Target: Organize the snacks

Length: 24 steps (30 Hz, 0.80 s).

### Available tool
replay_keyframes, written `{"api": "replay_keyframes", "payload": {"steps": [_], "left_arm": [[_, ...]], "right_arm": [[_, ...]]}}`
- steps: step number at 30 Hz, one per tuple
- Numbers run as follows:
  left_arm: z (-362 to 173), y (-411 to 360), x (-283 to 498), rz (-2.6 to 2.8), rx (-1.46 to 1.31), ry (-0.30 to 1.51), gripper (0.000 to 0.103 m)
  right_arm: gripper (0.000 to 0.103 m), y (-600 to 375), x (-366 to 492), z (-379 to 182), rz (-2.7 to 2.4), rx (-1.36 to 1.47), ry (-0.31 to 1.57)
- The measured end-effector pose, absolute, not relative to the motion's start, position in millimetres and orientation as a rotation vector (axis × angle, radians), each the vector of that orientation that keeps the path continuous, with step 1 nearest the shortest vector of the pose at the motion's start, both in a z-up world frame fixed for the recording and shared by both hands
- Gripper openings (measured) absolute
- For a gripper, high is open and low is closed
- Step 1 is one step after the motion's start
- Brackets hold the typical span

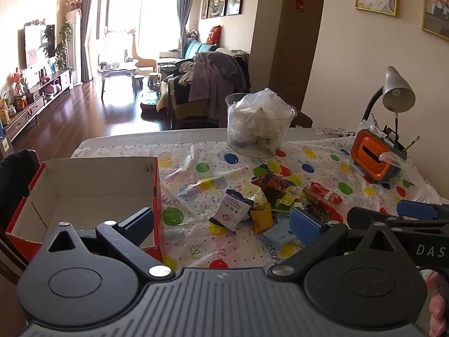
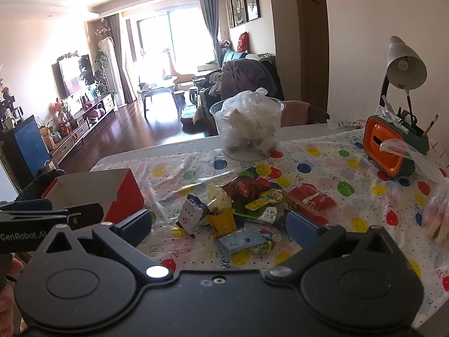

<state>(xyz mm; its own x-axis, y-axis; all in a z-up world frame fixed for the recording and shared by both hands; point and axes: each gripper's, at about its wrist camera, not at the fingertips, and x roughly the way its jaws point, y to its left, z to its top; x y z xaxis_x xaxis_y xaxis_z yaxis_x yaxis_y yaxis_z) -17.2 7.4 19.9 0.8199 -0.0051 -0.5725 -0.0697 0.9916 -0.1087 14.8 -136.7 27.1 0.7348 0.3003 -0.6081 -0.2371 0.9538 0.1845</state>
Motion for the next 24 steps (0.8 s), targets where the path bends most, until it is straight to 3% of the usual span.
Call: {"api": "replay_keyframes", "payload": {"steps": [24], "left_arm": [[4.0, -22.4, 18.9, -0.001, -0.119, 0.67, 0.103]], "right_arm": [[0.102, -156.4, 35.9, 9.7, 0.293, 0.086, 0.734]]}}
